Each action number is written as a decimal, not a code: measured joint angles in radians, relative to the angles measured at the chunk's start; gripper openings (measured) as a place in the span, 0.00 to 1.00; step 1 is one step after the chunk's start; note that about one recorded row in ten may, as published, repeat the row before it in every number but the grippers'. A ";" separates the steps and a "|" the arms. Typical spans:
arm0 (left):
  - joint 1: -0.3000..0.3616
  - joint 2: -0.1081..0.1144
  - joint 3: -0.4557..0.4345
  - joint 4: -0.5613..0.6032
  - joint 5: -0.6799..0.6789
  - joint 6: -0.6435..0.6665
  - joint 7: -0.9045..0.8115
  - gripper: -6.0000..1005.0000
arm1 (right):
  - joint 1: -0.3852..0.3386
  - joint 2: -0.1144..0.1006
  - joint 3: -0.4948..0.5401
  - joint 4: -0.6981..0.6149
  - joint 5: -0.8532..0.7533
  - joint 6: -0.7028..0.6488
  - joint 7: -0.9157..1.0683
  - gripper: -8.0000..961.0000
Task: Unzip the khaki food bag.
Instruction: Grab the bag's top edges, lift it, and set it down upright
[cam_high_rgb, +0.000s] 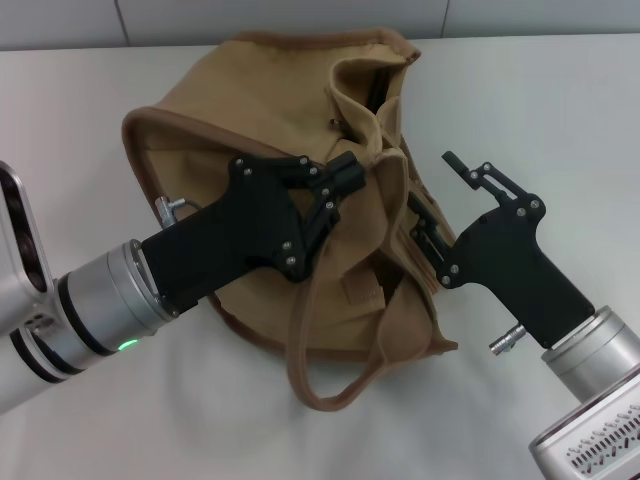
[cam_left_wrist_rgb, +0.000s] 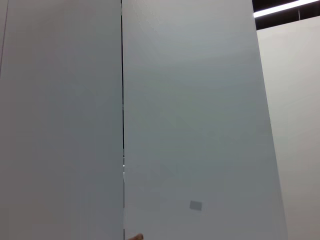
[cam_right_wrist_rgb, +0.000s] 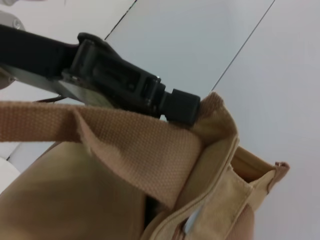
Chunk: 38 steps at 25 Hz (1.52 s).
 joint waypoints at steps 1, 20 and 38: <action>-0.001 0.000 0.000 0.000 0.000 0.000 0.000 0.08 | -0.003 0.000 0.000 -0.002 -0.001 0.003 0.000 0.50; -0.022 0.000 -0.039 0.000 0.001 0.042 -0.010 0.09 | 0.025 0.000 -0.009 0.009 -0.060 0.011 0.000 0.50; -0.041 0.000 -0.046 -0.017 0.028 0.050 -0.011 0.09 | 0.062 0.000 0.013 0.033 -0.059 0.010 0.001 0.50</action>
